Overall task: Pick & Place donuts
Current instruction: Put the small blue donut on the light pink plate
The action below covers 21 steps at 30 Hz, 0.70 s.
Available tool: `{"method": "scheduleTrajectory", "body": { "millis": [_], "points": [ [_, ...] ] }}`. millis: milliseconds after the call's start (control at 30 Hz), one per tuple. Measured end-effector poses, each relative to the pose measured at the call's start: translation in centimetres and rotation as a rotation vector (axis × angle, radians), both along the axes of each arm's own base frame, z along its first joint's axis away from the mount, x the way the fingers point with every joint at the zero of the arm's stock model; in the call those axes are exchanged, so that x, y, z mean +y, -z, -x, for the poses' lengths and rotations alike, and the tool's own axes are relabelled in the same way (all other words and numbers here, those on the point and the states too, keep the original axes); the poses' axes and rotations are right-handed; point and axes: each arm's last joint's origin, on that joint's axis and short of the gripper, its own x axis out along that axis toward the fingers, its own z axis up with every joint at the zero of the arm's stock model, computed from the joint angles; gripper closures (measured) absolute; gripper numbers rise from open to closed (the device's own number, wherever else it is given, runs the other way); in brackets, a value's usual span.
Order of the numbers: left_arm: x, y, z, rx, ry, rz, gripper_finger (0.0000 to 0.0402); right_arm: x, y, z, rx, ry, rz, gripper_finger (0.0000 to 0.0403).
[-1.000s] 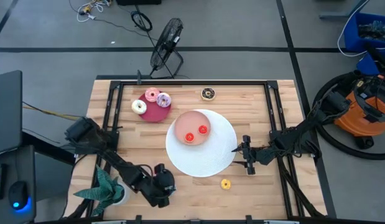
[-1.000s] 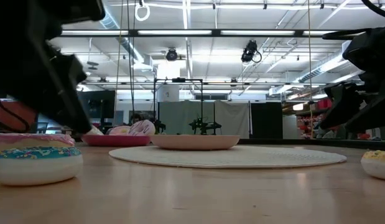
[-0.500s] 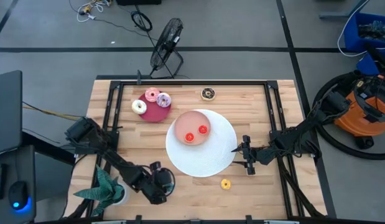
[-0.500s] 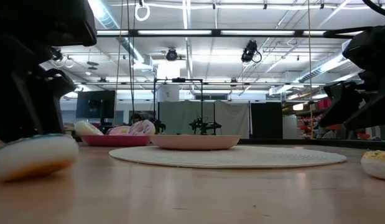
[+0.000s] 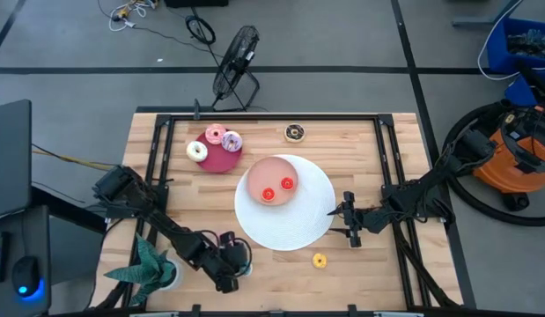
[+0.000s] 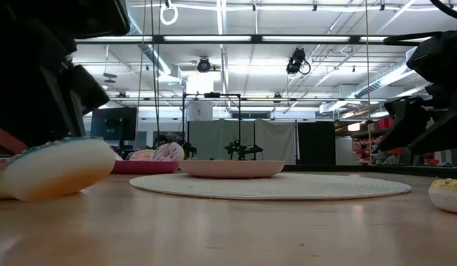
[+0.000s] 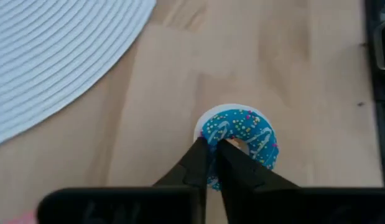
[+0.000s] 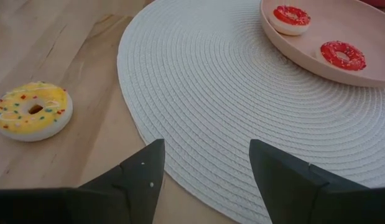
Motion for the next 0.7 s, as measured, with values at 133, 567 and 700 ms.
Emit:
{"method": "scheduleTrajectory", "body": {
  "millis": [133, 567, 700],
  "points": [
    [0.2, -0.1, -0.3, -0.018, 0.005, -0.006, 0.0392, 0.0, 0.0, 0.0, 0.0, 0.0, 0.0, 0.0158],
    [12.5, -2.9, -7.9, -0.157, -0.473, -0.249, 0.0394, 0.0, 0.0, 0.0, 0.0, 0.0, 0.0, 0.0158],
    [18.2, -3.7, -9.3, -0.146, -0.578, -0.322, 0.0395, 0.0, 0.0, 0.0, 0.0, -0.002, 0.003, 0.0158]
  ]
}}
